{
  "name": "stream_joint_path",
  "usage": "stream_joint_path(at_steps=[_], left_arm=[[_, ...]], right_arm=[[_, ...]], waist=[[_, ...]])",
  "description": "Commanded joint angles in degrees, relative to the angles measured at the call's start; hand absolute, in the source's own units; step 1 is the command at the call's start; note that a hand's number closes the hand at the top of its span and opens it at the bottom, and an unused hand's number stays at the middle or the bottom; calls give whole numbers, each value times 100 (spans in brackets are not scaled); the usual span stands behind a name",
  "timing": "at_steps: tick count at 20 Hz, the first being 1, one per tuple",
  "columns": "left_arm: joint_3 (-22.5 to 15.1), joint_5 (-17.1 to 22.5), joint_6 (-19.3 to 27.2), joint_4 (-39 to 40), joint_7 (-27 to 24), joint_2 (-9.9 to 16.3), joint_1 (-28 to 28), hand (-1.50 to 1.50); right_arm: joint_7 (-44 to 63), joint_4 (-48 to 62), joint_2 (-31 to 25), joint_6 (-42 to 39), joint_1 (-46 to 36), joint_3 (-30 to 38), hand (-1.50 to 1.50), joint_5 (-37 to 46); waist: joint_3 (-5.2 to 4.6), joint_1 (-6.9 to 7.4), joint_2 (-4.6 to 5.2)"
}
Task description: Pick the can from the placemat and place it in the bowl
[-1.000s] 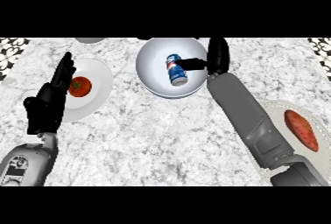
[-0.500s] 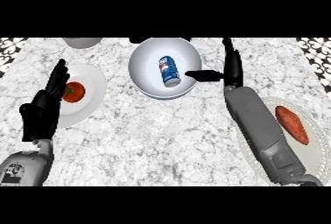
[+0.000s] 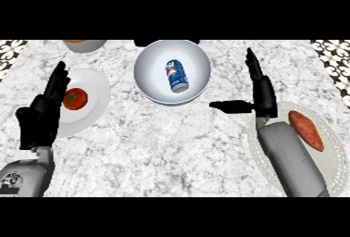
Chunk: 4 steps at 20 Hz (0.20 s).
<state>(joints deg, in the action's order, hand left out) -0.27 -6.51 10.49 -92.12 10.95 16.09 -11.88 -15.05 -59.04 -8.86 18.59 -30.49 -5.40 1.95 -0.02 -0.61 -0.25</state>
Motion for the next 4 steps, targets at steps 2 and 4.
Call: stream_joint_path(at_steps=[2,4], left_arm=[[65,-132,-124,-213,35,-180,41,0],[430,122,-394,364,25,144,-500,0]], right_arm=[[52,-660,-3,-257,543,90,-150,88],[76,-1024,286,84,965,-279,-150,308]], waist=[[2,64,22],[1,34,23]])
